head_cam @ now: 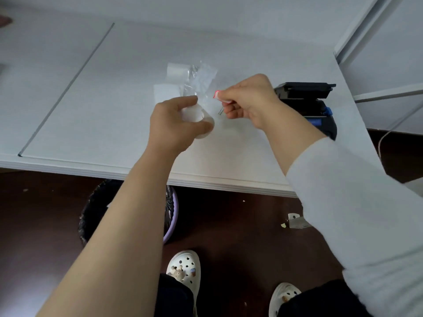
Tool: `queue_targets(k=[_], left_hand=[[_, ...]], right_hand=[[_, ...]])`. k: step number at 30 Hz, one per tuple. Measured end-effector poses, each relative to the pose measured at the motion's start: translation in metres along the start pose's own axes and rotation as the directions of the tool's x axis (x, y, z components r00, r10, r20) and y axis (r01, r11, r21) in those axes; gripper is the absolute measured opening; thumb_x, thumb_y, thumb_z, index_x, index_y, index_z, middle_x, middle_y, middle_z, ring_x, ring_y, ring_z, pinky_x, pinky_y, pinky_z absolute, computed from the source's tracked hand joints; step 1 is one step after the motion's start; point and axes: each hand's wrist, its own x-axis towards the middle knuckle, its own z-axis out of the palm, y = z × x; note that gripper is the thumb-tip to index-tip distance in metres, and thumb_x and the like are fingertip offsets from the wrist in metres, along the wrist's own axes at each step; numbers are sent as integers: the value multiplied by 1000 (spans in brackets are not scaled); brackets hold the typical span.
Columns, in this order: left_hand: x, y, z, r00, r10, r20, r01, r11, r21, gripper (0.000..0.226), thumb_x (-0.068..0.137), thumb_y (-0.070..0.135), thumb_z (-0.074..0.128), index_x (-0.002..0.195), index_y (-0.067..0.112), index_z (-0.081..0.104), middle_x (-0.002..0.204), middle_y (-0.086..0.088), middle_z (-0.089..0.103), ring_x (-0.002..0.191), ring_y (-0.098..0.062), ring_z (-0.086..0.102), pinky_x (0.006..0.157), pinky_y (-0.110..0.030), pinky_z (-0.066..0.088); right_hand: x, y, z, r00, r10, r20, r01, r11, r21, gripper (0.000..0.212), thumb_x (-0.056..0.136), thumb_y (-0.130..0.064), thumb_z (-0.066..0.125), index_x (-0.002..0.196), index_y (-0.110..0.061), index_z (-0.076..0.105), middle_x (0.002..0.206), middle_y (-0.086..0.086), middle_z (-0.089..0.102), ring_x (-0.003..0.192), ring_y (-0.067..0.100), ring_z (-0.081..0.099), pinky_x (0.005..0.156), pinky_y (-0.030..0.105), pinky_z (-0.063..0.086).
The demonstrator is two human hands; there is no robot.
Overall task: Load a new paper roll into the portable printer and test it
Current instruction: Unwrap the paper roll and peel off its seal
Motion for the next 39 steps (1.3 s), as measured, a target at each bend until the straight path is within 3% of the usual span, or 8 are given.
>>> queue_targets(k=[4,8,13,16,20,25,31,39], left_hand=[[7,-3,-1,999,-35,-37,34,999,-34,62,62,18,82,121,16,61,123,-2,61,100,-13,58,73,-18,48],[8,-6,-3,998,-54,-15,53,998,-32,65,62,18,82,123,16,60,126,1,59,109,-15,58,73,-16,50],[4,-3,-3,999,-41,14,42,999,-19,65,63,18,81,123,17,59,128,0,59,114,-15,56,94,-31,51],[1,-2,-2,998,-13,56,15,1000,-24,64,63,18,81,124,17,59,125,-1,60,110,-15,57,89,-25,51],[-6,3,6,990,26,140,-22,999,-33,64,63,16,82,122,18,59,121,1,60,105,-11,56,86,-17,48],[-20,7,27,977,88,196,-88,996,-8,64,60,23,83,119,20,60,121,1,60,114,-13,56,99,-36,49],[-35,12,45,952,239,193,-263,958,112,74,60,25,83,127,17,54,130,-2,55,119,-16,54,99,-40,48],[-37,23,49,928,221,300,-275,949,152,92,62,19,83,141,21,35,119,7,51,111,-10,49,89,-18,40]], right_hand=[[32,10,19,998,59,-23,-63,952,-299,16,73,4,69,78,-3,56,55,12,49,31,14,43,36,20,41],[43,19,27,998,-6,-68,-47,662,-748,15,66,-10,73,75,-10,61,57,5,57,54,25,59,53,26,48],[36,8,26,994,-63,-88,-47,479,-877,28,67,-18,72,81,-14,49,68,0,47,79,26,53,58,26,38],[27,7,17,983,-130,-129,-13,656,-755,31,73,-18,67,100,-14,52,83,-2,49,82,20,51,65,28,38],[-17,7,0,993,-69,-94,56,990,-133,8,81,-10,58,75,-15,61,65,-1,58,51,10,57,49,25,43],[-73,21,-23,997,75,4,-75,987,141,4,80,-17,66,81,-13,68,79,3,69,76,17,67,78,36,57],[-87,34,-29,993,32,-113,-24,997,73,11,73,-11,75,75,-12,65,70,4,62,68,16,61,79,40,57],[-87,35,-52,974,114,-196,-51,952,301,10,80,-4,63,70,-7,62,81,14,66,78,25,67,75,34,60]])
